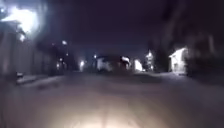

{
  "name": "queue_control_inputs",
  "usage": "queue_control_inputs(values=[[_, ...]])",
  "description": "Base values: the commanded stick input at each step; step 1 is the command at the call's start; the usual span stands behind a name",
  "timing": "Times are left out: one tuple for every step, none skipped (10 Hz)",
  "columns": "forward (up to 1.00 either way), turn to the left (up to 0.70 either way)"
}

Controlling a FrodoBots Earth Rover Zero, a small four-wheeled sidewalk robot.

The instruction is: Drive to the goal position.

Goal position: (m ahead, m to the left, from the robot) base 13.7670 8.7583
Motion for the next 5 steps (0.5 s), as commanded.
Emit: queue_control_inputs(values=[[0.7,0.0],[0.7,0.0],[0.7,0.0],[0.7,0.0],[0.7,0.0]])
